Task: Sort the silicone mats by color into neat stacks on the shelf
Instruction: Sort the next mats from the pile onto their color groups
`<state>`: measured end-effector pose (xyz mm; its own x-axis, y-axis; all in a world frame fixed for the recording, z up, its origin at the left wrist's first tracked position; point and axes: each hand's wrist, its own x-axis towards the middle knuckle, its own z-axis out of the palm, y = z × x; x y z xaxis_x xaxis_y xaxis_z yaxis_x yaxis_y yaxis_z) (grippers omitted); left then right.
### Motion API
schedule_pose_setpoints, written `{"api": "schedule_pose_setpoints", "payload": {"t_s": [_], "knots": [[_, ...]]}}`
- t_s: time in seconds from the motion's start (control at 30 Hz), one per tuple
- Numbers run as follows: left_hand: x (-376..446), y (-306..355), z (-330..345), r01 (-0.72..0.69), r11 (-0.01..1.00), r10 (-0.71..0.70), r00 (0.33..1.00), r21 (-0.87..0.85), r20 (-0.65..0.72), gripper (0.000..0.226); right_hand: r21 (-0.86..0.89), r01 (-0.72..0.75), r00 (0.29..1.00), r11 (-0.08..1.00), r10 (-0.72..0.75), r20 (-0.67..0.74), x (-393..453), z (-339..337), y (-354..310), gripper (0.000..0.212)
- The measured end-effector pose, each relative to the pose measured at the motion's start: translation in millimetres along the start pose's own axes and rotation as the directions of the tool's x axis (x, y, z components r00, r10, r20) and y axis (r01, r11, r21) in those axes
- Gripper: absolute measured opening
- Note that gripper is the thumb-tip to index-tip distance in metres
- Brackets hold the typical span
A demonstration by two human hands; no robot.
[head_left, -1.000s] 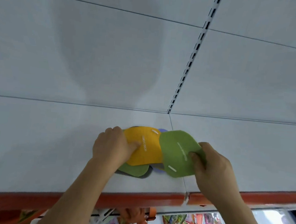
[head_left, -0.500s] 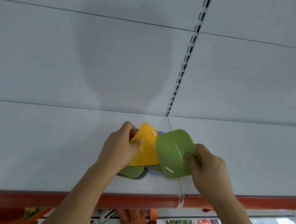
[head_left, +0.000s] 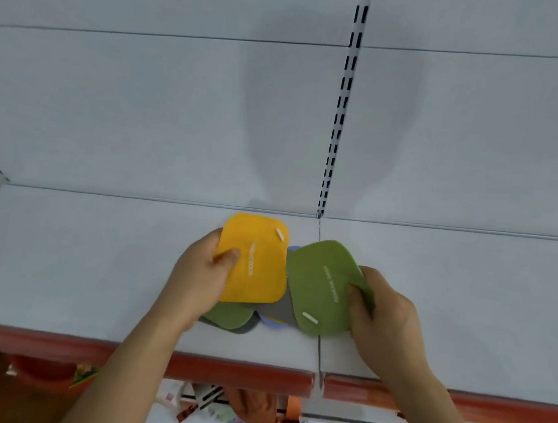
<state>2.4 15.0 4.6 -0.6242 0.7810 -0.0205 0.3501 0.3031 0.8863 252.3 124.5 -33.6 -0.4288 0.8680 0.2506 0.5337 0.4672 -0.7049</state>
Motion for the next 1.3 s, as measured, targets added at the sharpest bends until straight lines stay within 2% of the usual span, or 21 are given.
{"api": "schedule_pose_setpoints", "payload": {"t_s": [0.1,0.23,0.4,0.5,0.73,1.0,1.3], "knots": [[-5.5,6.3,3.0,0.012,0.992,-0.013,1.0,-0.122,-0.01,0.025,0.113,-0.085,0.996,0.99,0.085,-0.002,-6.9,-10.4,1.1,0.023],[-4.0,21.0,22.8,-0.044,0.986,0.045,0.999,-0.16,0.0,0.025,0.181,-0.168,0.981,0.969,0.183,-0.07,-18.6,-35.6,2.2,0.016],[-7.2,39.4,58.2,-0.092,0.977,0.115,0.987,-0.194,0.111,0.022,0.155,-0.259,0.938,0.953,0.287,-0.197,-48.2,-72.8,7.9,0.014],[-11.1,49.6,84.2,-0.115,0.974,0.149,0.975,-0.197,0.167,0.03,0.133,-0.302,0.901,0.944,0.328,-0.285,-69.5,-95.9,12.1,0.013],[-45.7,87.7,160.1,-0.123,0.966,0.203,0.905,-0.227,0.373,0.022,0.085,-0.428,0.787,0.9,0.418,-0.454,-119.9,-149.6,32.0,0.016],[-96.5,153.6,262.5,-0.245,0.949,0.312,0.818,-0.198,0.482,0.023,0.151,-0.485,0.662,0.861,0.474,-0.581,-172.9,-224.6,99.5,0.012],[-173.6,234.5,411.8,-0.268,0.944,0.329,0.795,-0.192,0.51,0.019,0.144,-0.498,0.63,0.855,0.471,-0.618,-216.0,-353.8,203.0,0.012]]}}
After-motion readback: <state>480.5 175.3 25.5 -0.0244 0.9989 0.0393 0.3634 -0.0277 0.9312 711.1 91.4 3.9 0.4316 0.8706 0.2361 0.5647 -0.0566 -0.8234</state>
